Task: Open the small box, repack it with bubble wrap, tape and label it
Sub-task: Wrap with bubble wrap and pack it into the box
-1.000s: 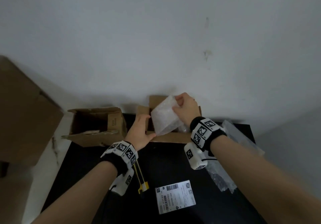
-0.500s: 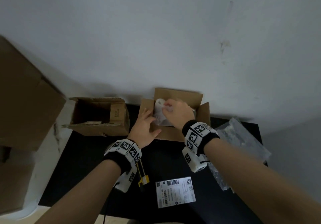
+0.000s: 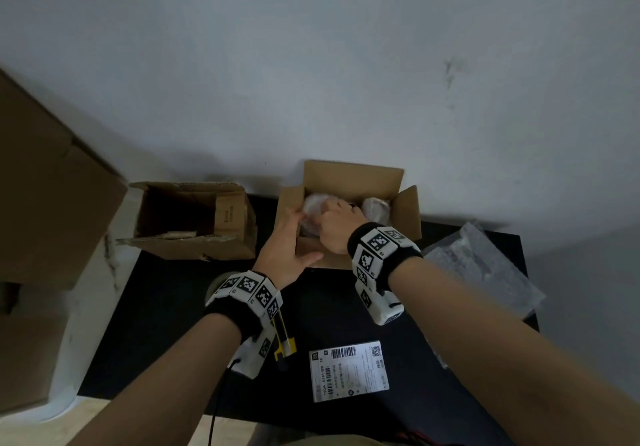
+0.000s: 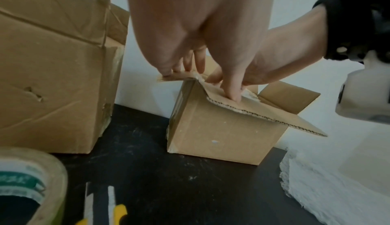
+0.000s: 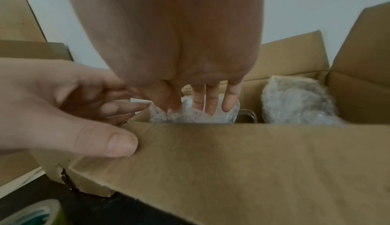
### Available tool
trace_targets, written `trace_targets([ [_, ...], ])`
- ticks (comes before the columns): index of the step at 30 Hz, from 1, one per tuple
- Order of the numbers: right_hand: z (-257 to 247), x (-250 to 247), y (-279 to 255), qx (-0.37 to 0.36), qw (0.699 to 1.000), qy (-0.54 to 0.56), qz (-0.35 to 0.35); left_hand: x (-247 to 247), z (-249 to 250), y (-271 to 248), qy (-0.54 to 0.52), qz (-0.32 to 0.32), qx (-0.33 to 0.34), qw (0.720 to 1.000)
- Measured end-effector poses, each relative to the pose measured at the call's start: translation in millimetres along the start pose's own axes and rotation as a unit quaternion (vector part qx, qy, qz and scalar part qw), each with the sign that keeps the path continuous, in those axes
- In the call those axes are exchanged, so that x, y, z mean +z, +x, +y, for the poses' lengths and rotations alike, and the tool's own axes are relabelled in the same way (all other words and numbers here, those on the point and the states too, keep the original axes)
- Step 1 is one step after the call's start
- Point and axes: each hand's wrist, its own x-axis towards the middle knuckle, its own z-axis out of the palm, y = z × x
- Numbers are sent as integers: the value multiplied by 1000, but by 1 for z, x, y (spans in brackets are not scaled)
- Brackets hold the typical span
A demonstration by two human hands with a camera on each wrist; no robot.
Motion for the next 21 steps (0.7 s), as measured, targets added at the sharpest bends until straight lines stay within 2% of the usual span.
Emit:
trace_targets([
  [3,1,-3,2,1,1000,7,-15,1,-4,3,29,-12,7,999],
  [5,6,-3,2,-3,999,53,7,2,-4,5,47,-16,17,999],
  [7,14,2,-1,-2,990,109,92,1,-3,6,75,-23,10,997],
  [9,20,9,-5,34,972,153,175,1,-2,6,106,-32,-1,994],
  [12,25,15,-6,98,946,262,161,1,2,7,164,-45,6,985],
  [15,23,15,-8,55,926,344,145,0,3,10,168,-55,4,984],
  [18,18,17,-8,-4,938,306,162,-2,1,11,109,-41,-9,993],
  [21,15,18,-3,-11,956,244,162,-1,-1,9,51,5,-17,999],
])
